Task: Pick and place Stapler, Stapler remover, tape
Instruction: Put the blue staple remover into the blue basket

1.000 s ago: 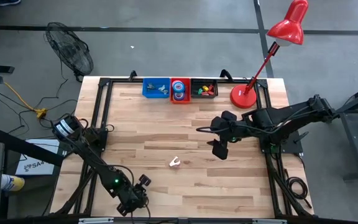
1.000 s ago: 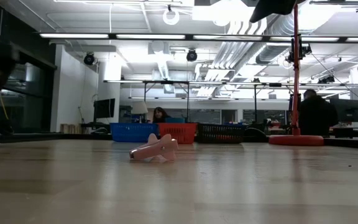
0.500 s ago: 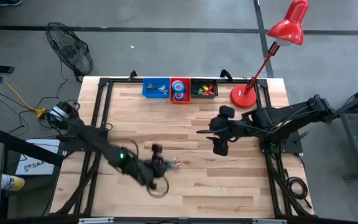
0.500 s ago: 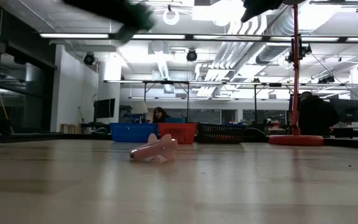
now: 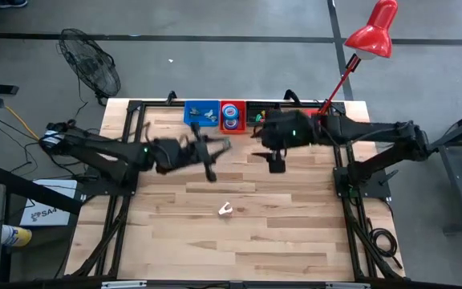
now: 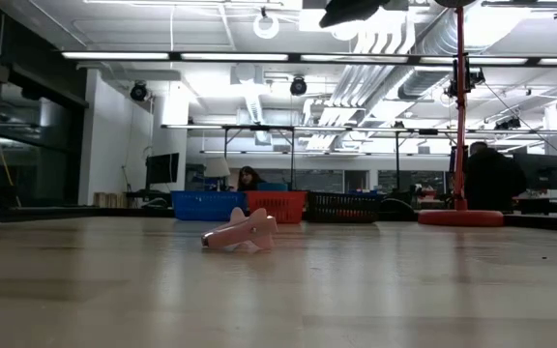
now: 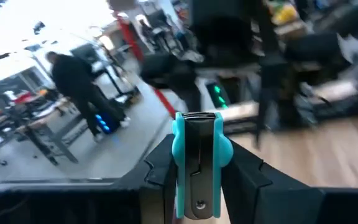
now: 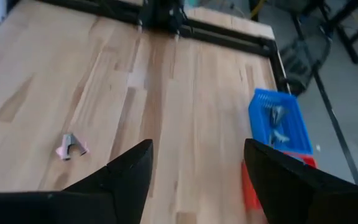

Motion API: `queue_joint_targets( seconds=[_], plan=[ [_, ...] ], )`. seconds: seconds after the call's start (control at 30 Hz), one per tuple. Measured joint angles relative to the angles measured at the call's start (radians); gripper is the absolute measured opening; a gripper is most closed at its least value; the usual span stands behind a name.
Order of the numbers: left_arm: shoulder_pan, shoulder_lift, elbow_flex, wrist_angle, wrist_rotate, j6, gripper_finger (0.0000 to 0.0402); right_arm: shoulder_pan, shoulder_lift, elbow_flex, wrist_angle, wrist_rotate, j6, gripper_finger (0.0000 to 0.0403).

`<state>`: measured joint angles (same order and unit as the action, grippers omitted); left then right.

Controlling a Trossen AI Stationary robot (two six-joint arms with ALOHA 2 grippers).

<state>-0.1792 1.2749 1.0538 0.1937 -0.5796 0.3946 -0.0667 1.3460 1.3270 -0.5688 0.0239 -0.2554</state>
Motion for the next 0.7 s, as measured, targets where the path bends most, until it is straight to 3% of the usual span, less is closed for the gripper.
queue_joint_targets(
  seconds=[0.27, 0.53, 0.7],
  plan=[
    [0.174, -0.028, 0.000, 0.153, 0.136, -0.014, 0.0086, -0.175, 0.000, 0.000, 0.175, -0.282, -0.133, 0.0244],
    [0.293, 0.007, 0.002, 0.290, 0.284, -0.120, 0.0086, -0.294, 0.003, 0.000, 0.372, -0.434, -0.169, 0.0244],
    [0.341, 0.028, 0.000, 0.355, 0.394, -0.157, 0.0086, -0.352, 0.030, 0.000, 0.488, -0.508, -0.079, 0.0244]
  ],
)
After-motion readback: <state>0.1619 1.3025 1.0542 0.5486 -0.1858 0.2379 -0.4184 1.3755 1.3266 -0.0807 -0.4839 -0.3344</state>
